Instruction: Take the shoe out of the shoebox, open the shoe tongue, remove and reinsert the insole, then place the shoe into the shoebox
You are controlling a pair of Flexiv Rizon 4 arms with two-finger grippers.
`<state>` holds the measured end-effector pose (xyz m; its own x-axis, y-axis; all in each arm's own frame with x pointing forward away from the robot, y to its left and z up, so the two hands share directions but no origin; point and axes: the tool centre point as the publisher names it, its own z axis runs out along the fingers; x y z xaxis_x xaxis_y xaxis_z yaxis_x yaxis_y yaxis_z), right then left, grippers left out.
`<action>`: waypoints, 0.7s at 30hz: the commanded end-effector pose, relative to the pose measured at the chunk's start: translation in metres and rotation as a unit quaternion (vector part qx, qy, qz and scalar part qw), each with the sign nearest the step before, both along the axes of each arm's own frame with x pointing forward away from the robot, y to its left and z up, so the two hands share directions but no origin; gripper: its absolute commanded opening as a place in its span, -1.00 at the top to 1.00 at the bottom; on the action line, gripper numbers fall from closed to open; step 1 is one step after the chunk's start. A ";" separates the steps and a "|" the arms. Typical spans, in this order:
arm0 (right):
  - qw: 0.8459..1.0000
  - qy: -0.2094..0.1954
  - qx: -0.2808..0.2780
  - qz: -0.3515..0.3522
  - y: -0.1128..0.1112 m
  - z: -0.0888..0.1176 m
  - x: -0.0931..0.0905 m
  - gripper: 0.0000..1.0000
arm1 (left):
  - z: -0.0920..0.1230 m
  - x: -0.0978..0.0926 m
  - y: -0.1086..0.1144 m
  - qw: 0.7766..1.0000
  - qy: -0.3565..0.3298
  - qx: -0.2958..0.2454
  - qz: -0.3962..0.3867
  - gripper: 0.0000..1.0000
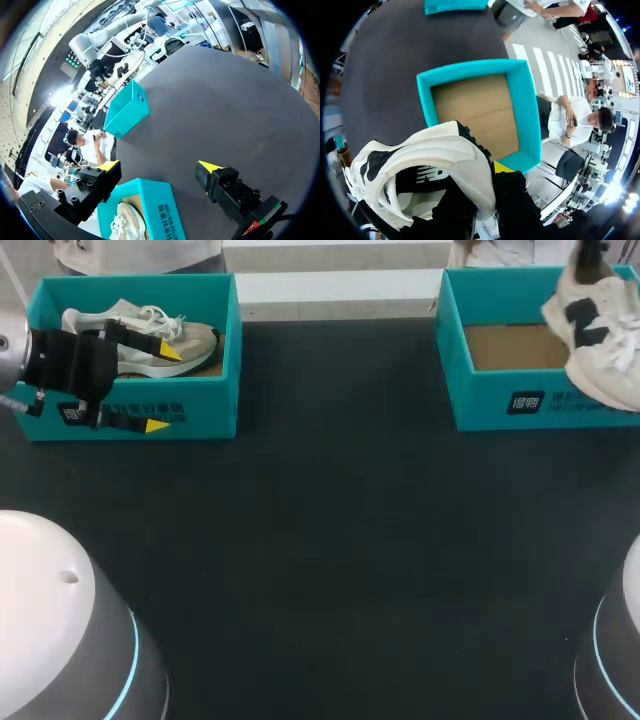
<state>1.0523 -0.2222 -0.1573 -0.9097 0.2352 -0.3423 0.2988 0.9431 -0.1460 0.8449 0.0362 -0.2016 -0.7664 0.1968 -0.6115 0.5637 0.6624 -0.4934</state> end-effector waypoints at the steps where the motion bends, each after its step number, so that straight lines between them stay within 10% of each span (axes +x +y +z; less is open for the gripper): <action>1: 0.999 0.030 0.006 -0.044 -0.049 -0.014 0.013 1.00 | 0.000 -0.001 0.000 1.000 0.000 0.001 0.000 -1.00; 15: 0.966 -0.022 -0.004 -0.258 -0.104 -0.021 -0.002 1.00 | 0.000 -0.001 0.000 1.000 0.000 0.001 0.000 -1.00; 21: 0.828 -0.119 0.102 -0.539 -0.110 -0.014 -0.028 1.00 | 0.000 -0.001 0.000 1.000 0.000 0.001 0.000 -1.00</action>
<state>1.0433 -0.3303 -0.1775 -0.6203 0.6915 -0.3703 0.7680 0.6314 -0.1074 0.8449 0.0363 -0.2016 -0.7665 0.1967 -0.6114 0.5636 0.6625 -0.4934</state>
